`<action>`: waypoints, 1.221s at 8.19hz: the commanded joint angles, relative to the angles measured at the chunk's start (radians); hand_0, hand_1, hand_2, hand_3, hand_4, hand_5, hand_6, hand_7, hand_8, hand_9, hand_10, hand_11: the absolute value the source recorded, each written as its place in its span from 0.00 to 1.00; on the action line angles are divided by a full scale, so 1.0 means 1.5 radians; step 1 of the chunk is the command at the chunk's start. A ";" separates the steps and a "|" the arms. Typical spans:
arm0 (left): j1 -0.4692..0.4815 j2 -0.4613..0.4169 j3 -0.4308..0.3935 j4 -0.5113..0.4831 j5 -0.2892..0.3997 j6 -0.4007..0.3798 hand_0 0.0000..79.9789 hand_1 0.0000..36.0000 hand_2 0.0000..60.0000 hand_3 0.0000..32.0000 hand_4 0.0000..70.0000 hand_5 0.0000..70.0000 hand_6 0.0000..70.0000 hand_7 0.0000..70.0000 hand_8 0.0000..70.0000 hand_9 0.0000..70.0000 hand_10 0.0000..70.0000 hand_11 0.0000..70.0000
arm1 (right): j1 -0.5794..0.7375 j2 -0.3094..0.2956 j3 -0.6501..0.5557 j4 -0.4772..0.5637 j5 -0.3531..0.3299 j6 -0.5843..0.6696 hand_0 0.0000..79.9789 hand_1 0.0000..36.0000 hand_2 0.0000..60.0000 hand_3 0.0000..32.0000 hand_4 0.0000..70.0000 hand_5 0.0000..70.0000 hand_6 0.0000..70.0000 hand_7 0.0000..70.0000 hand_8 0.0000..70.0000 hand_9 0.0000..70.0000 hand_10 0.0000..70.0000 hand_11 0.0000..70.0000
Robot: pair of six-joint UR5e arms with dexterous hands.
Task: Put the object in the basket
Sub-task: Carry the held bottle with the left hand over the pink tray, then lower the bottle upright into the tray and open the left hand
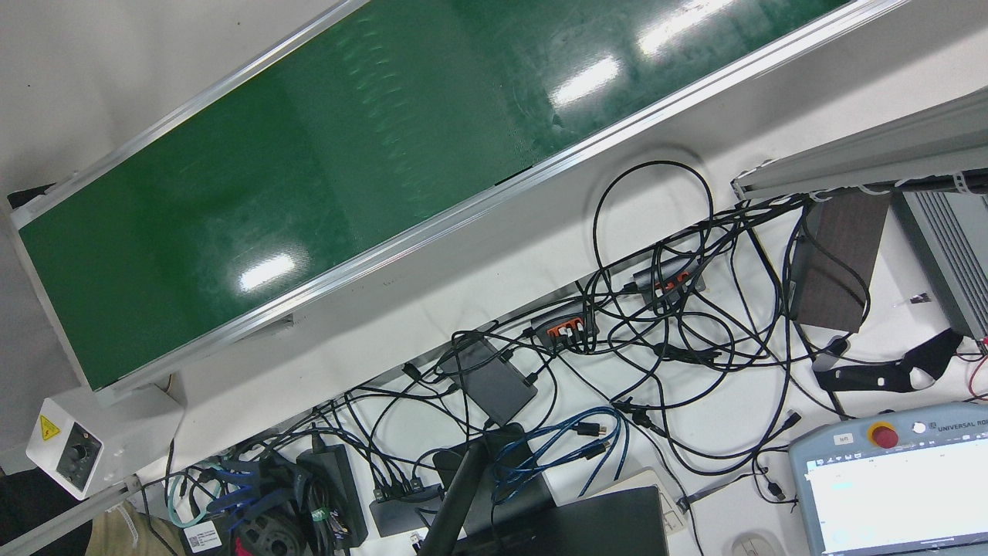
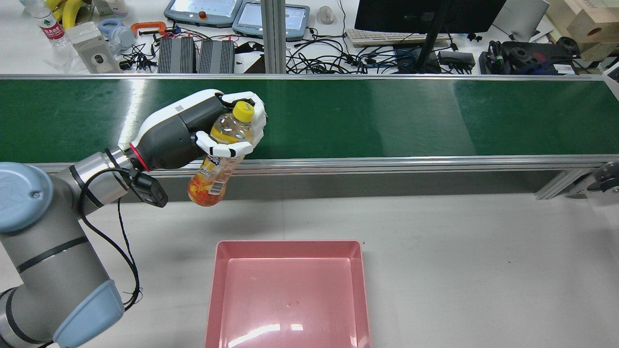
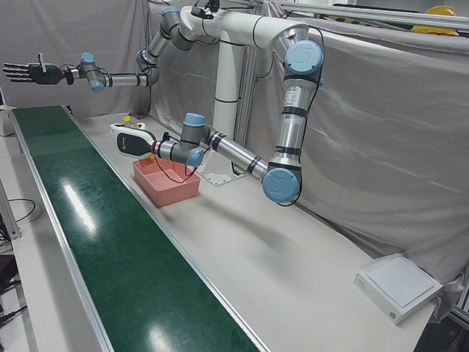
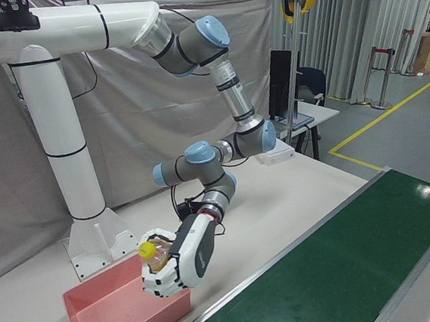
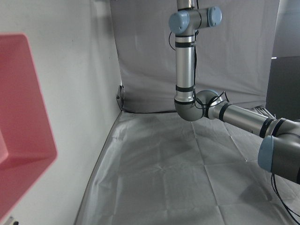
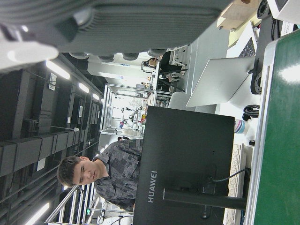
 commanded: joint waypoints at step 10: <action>0.133 0.102 -0.013 -0.154 -0.008 0.056 0.60 0.48 0.32 0.00 0.02 0.19 0.01 0.04 0.00 0.04 0.12 0.21 | 0.000 0.000 0.000 0.000 0.000 -0.001 0.00 0.00 0.00 0.00 0.00 0.00 0.00 0.00 0.00 0.00 0.00 0.00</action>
